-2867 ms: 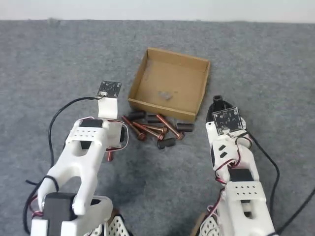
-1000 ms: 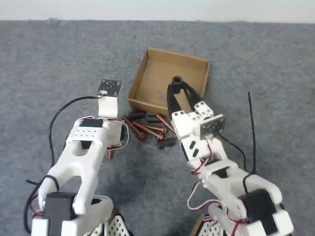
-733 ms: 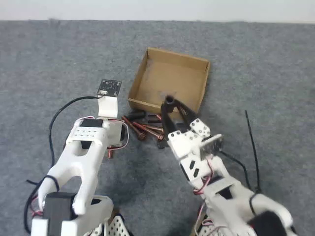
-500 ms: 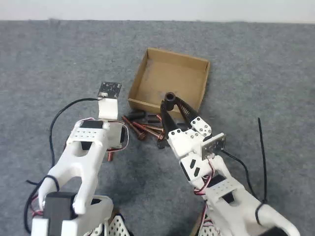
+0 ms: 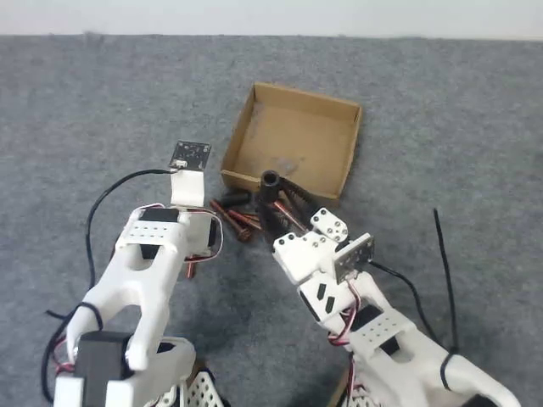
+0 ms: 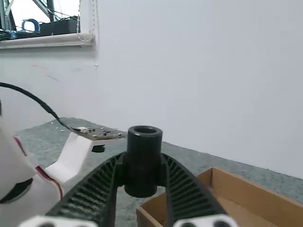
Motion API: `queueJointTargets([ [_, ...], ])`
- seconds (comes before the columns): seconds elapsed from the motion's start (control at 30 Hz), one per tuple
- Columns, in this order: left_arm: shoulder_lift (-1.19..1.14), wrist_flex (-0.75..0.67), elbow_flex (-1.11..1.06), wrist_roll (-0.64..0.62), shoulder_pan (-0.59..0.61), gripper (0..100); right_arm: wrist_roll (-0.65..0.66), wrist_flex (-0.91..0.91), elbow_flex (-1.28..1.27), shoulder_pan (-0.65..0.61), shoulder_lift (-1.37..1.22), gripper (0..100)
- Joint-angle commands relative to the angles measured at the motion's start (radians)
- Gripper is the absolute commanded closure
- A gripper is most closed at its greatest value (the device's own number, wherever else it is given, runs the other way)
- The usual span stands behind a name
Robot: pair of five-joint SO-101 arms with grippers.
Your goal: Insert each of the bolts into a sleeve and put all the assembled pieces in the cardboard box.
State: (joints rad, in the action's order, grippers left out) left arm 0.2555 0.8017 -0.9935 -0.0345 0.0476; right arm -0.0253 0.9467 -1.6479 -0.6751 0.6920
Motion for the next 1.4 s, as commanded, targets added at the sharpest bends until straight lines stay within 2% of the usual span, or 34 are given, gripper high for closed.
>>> queueJointTargets([
  [0.0,0.057,-0.052,0.016,0.009,-0.006,99,-0.011,-0.001,-0.017,-0.030,0.035,99.3],
  [0.3,0.057,-0.055,0.016,0.009,-0.006,99,-0.012,-0.002,-0.009,-0.035,0.021,99.3],
  [0.47,0.057,-0.057,0.018,0.009,-0.006,99,-0.014,0.015,0.021,-0.035,-0.120,99.3],
  [0.63,0.057,-0.126,0.016,0.000,-0.005,99,-0.012,0.208,0.032,-0.038,-0.343,99.3],
  [0.83,0.068,-0.236,0.018,-0.129,0.002,99,-0.003,0.444,0.071,-0.038,-0.605,99.3],
  [1.17,0.379,-0.256,-0.012,-0.137,-0.005,99,0.075,0.604,0.117,-0.065,-0.809,99.3],
  [1.27,0.448,-0.364,-0.062,-0.137,-0.006,99,0.075,0.610,0.109,-0.084,-0.811,99.3],
  [1.37,0.500,-0.574,-0.148,-0.138,-0.006,99,0.075,0.608,0.109,-0.088,-0.816,99.3],
])
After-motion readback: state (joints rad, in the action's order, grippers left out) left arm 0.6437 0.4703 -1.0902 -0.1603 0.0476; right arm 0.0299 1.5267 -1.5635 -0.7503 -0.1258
